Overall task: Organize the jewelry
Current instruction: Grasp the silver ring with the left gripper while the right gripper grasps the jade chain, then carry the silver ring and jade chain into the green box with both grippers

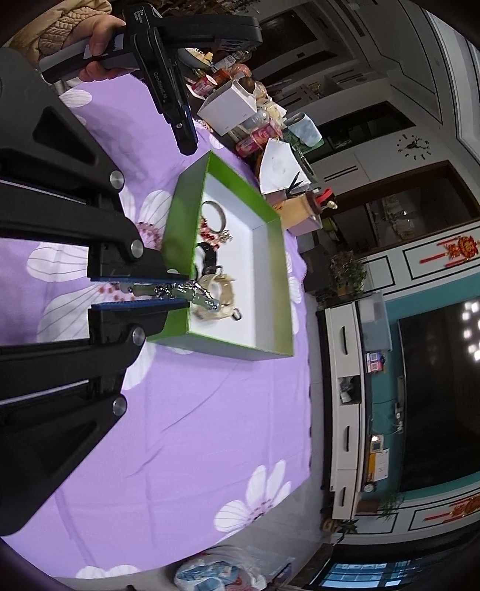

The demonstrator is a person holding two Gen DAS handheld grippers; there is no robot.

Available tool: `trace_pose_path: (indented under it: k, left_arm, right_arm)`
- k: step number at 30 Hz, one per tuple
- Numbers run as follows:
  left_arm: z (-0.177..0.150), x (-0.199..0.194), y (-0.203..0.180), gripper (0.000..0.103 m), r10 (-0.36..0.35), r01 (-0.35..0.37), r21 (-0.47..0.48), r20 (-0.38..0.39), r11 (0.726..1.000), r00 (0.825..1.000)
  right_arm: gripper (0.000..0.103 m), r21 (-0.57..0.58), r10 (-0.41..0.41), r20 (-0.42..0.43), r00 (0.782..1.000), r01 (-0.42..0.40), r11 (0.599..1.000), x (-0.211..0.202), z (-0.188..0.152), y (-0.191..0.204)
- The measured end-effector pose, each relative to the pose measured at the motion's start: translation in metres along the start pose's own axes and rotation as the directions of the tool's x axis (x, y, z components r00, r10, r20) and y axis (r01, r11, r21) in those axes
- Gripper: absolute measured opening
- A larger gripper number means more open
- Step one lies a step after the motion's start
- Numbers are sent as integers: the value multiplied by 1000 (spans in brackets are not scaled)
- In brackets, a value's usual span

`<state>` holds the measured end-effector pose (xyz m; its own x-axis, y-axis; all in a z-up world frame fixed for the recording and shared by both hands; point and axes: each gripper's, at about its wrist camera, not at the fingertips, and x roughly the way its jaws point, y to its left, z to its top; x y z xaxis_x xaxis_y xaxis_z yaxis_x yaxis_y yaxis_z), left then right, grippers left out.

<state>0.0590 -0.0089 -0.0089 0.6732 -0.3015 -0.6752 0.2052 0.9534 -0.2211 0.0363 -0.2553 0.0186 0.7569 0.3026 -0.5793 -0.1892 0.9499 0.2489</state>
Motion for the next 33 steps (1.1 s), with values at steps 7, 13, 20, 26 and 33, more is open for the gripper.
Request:
trace_pose_path:
  k: [7,13,20,26,33]
  left_arm:
    - [22,5,-4,20,-4,3,24,27,1000,1000]
    - [44,12,-8,21,-6,4,52,43,999,999]
    - [69,27,-9,21,-15,13,55,49,998,999]
    - [87,40,-14,21,-19,16,62,43,998,999]
    - [105,71,-10,21,-24,24,47,-7,999,1000]
  right_arm:
    - [7,-27,13,9,1000,-13,1000,14,19,10]
    - [7,-56,21,7,1000,-20,998,32,36,18]
    - [7,-76,29,5,1000,-29,997,51,57,23]
    - [7,-84,33,-7,999,-34,996,69,70,26]
    - [7,-58,55,-58,997,-59,997,94,86,24]
